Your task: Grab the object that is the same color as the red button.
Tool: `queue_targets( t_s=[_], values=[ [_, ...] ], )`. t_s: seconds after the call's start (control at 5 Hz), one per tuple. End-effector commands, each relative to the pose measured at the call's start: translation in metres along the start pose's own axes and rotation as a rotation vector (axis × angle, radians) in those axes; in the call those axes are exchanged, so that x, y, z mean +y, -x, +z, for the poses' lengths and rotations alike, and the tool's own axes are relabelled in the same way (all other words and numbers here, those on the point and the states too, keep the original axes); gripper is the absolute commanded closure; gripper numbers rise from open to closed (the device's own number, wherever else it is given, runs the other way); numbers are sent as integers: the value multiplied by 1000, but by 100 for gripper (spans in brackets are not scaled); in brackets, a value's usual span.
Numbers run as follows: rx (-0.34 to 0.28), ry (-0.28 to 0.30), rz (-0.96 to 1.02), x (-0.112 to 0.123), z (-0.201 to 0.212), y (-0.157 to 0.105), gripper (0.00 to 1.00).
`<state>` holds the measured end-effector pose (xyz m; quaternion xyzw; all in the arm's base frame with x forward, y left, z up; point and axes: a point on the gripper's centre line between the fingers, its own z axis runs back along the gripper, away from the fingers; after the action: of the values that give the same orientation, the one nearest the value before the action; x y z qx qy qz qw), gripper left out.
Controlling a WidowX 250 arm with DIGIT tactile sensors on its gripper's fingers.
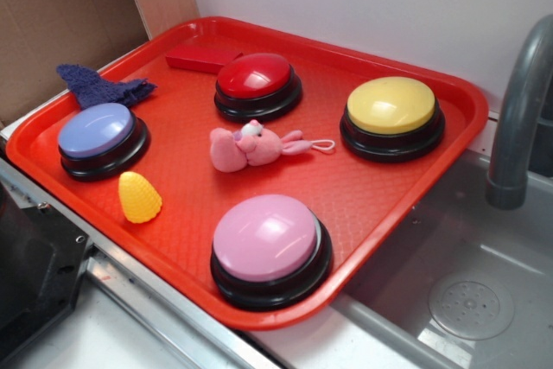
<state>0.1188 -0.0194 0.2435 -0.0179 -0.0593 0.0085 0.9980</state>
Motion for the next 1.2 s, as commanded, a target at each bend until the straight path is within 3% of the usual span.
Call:
queue_targets(
  t_s=[0.0,0.2,0.4,0.6,0.8,1.0],
  values=[
    [0,0,0,0,0,0,0],
    [-75,-161,-187,31,-6,-28,0],
    [-70,-226,-309,57,-10,-47,0],
    [-24,-276,-455,100,-30,-75,0],
    [66,-339,-606,126,-76,-107,0],
    [53,-347,-627,134,-102,-126,0]
  ],
)
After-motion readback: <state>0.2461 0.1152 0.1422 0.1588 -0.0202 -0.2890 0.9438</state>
